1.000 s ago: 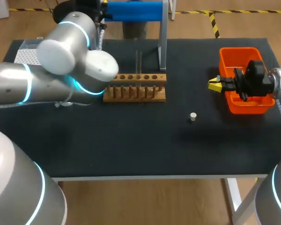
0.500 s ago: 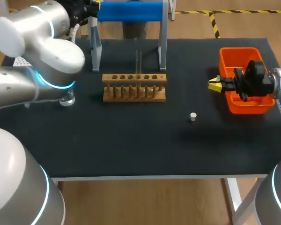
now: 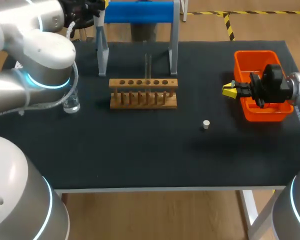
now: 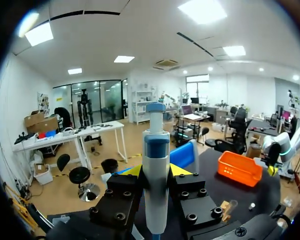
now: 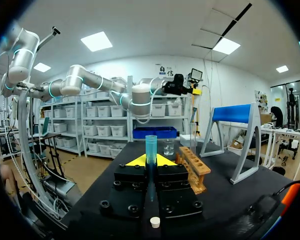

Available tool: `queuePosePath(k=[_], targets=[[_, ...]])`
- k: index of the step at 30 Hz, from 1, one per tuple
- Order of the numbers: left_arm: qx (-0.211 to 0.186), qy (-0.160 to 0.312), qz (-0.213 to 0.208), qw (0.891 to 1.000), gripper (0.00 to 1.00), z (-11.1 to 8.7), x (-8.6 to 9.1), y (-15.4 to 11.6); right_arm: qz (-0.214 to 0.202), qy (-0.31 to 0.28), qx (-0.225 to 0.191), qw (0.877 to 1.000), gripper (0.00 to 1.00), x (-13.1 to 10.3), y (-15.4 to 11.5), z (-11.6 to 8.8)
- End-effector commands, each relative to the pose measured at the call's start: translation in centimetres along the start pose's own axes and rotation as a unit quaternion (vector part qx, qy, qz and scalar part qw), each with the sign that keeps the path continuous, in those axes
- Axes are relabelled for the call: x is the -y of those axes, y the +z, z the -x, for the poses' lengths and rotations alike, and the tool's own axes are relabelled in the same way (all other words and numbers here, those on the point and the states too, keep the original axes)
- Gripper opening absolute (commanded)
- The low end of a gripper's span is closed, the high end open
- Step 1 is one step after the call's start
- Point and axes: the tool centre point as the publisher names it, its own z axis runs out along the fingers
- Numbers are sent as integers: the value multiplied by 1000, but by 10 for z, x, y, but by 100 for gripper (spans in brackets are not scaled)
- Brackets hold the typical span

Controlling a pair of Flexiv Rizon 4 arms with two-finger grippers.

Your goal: Invert the test tube, pick up the pipette, mount the tip to pipette, aspirate from beaker and dispense into the tube, eject the tip, return the pipette, and cap with the stopper.

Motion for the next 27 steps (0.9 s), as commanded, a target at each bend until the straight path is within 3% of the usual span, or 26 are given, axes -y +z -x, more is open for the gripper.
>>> queuePosePath(k=[1,5,13,15,27], targets=[[-156,-7,-74,985,0,-3,-9,-22,-1,0,-1,1000,0,0,0,0],[-191,-6,-93,977,0,-11,-9,-32,-1,0,-1,1000,0,0,0,0],[-273,16,-60,960,0,-29,0,-34,-1,0,-1,1000,0,0,0,0],[-335,33,-42,941,0,-40,6,-32,-1,0,-1,1000,0,0,0,0],[-335,33,-42,941,0,-40,6,-32,-1,0,-1,1000,0,0,0,0]])
